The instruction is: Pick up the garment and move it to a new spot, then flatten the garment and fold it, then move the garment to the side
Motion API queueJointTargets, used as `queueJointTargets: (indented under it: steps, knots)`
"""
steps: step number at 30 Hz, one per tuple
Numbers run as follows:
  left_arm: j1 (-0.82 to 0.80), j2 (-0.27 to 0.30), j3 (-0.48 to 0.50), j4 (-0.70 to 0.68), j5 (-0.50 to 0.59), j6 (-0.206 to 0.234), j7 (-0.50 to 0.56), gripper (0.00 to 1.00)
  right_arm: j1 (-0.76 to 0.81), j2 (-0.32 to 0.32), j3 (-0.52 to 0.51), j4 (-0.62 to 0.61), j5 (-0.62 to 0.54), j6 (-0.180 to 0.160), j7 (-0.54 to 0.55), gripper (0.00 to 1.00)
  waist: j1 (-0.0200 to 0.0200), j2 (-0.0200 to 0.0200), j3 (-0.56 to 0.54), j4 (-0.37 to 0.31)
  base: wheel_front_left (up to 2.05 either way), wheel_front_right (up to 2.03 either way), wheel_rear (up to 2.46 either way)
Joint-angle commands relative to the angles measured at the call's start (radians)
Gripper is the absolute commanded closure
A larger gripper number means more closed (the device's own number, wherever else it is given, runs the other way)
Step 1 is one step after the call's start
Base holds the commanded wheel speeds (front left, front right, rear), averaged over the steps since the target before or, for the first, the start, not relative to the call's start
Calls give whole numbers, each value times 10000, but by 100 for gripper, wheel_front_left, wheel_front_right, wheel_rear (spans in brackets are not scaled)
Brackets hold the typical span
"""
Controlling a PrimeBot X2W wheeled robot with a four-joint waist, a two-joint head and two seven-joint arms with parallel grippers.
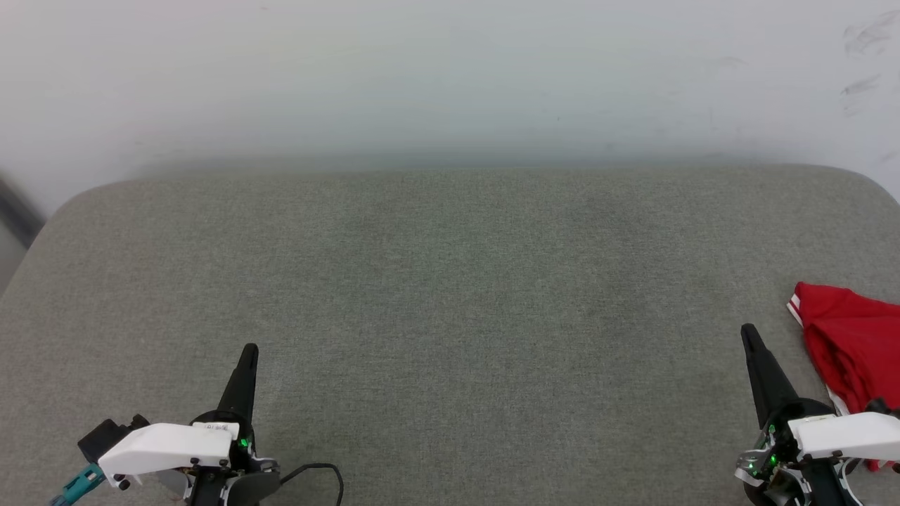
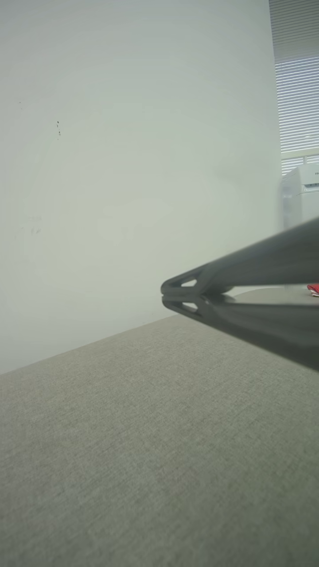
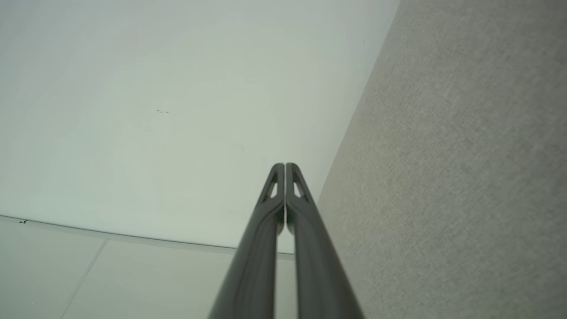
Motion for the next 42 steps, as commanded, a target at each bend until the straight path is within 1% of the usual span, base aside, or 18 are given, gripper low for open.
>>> queueJointTargets:
  steps: [1,24,42]
  knots:
    - [-182,-13,80,-61,-202,-65,65,100,-256,-14,-23,37,227,-2,38,100,0,0,5,4,0,0,0]
    - [-254,-205,441,-50,-1590,-304,483,100,-503,30,-149,422,1855,-3,164,100,0,0,75,60,0,0,0]
    - [-247,-205,435,-50,-1579,-299,485,100,-495,65,-186,425,1787,-3,202,100,0,0,77,62,0,0,0]
